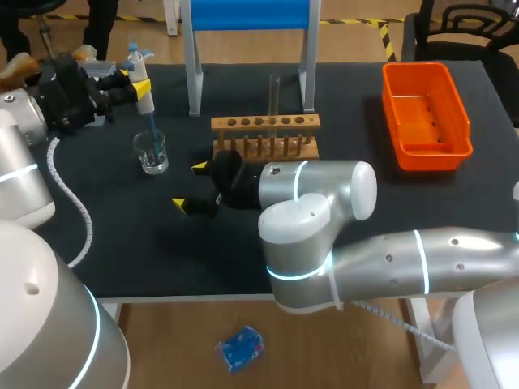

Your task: Invert the test tube, pick up the pipette, mount the tip to pipette, aspirate from beaker and dispense into the tube, eject the tip, return the pipette, and cap with the stopper.

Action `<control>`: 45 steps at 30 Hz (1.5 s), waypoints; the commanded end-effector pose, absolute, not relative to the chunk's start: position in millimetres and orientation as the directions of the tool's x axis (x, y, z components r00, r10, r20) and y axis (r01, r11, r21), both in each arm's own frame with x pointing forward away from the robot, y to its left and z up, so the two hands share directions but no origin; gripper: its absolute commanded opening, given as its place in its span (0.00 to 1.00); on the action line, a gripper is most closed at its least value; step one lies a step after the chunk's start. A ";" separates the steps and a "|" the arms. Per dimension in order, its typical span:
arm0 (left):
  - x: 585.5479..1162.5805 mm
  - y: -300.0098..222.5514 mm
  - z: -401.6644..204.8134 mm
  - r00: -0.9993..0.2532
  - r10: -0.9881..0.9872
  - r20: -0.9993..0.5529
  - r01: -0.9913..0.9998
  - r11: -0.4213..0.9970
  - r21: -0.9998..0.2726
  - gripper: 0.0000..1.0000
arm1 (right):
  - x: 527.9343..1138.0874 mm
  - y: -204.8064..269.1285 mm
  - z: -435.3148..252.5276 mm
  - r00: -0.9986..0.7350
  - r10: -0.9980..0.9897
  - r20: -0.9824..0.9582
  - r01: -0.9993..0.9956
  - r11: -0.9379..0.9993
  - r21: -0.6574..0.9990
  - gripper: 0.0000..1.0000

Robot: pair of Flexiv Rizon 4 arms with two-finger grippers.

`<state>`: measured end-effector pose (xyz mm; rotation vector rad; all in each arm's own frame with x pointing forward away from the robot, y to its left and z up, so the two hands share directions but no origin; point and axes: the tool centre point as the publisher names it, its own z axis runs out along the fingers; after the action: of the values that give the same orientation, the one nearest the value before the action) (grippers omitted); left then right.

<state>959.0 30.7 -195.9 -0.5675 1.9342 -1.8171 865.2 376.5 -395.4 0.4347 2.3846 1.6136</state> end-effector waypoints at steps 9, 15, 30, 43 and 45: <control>959.4 34.8 -204.4 -0.818 -0.575 -0.008 -0.019 0.041 -0.999 0.00 | 865.0 377.6 -397.3 -0.929 0.370 -0.024 0.113 0.346 0.932 1.00; 959.3 36.6 -206.8 -0.814 -0.581 0.001 -0.025 0.034 -0.999 0.00 | 865.0 377.6 -397.3 -0.929 0.370 -0.024 0.113 0.346 0.932 1.00; 958.9 37.4 -206.5 -0.811 -0.585 0.001 -0.025 0.033 -0.999 0.00 | 865.0 377.6 -397.3 -0.929 0.370 -0.024 0.113 0.346 0.932 1.00; 958.9 37.4 -206.5 -0.811 -0.585 0.001 -0.025 0.033 -0.999 0.00 | 865.0 377.6 -397.3 -0.929 0.370 -0.024 0.113 0.346 0.932 1.00; 958.9 37.4 -206.5 -0.811 -0.585 0.001 -0.025 0.033 -0.999 0.00 | 865.0 377.6 -397.3 -0.929 0.370 -0.024 0.113 0.346 0.932 1.00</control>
<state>958.5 38.1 -206.2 -0.6164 1.9085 -1.8300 865.1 376.8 -395.8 0.4343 2.3827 1.6145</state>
